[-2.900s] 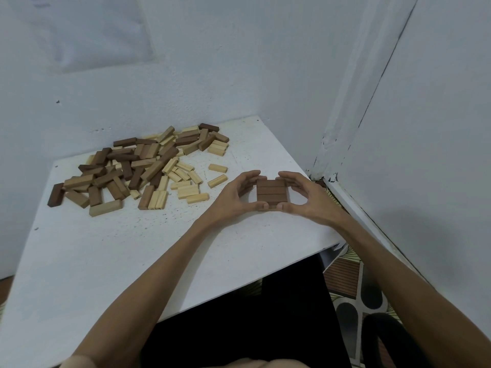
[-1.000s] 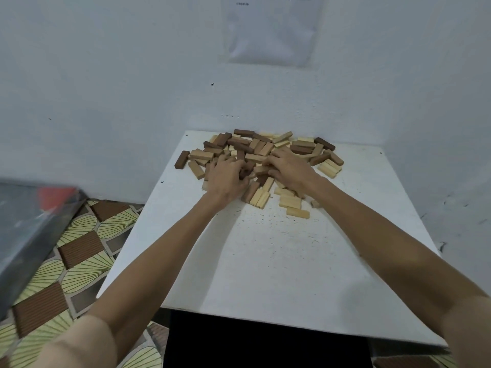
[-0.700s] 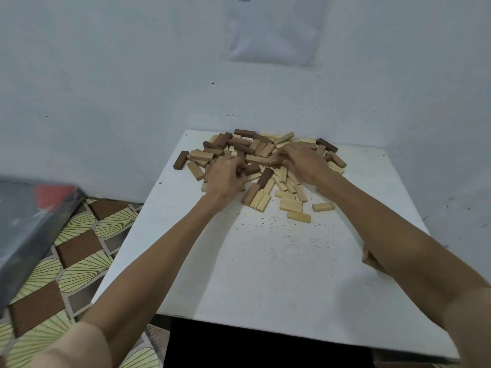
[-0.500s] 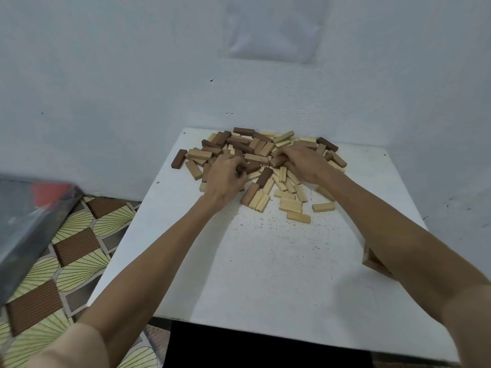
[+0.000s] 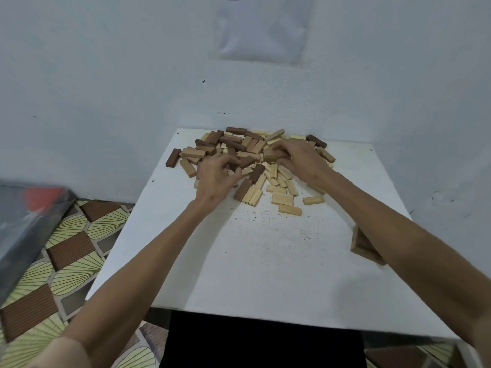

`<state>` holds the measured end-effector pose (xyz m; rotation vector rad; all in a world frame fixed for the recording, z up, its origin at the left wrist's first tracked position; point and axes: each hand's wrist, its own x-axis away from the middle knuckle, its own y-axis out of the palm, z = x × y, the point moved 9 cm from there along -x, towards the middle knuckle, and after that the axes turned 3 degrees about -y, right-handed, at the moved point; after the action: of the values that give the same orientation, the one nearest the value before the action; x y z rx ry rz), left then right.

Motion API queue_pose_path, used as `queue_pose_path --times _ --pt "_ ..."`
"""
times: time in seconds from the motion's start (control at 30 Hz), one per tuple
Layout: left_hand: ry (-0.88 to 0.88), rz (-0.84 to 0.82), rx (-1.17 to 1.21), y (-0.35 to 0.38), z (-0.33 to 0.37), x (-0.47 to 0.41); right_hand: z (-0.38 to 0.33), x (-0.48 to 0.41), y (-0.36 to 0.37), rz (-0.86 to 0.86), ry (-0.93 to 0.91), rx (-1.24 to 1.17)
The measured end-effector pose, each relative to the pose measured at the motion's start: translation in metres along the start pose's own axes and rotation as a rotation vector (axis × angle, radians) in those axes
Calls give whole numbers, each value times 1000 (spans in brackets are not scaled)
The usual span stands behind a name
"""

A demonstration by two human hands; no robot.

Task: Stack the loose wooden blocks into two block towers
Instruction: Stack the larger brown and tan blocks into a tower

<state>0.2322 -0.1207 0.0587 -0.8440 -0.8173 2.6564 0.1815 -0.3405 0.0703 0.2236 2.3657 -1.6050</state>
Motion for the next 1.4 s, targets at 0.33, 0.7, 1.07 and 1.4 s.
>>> queue_pose_path --times 0.33,0.7,1.07,1.4 --pt "-28 -63 170 -20 26 85 -72 126 -3 24 75 -155" --pt "-13 -184 121 -5 30 144 -85 197 31 -29 162 -147" --pt "-70 -245 42 7 29 136 -96 202 27 -25 145 -228" --pt "25 -403 61 20 38 131 -80 202 29 -49 227 -421"
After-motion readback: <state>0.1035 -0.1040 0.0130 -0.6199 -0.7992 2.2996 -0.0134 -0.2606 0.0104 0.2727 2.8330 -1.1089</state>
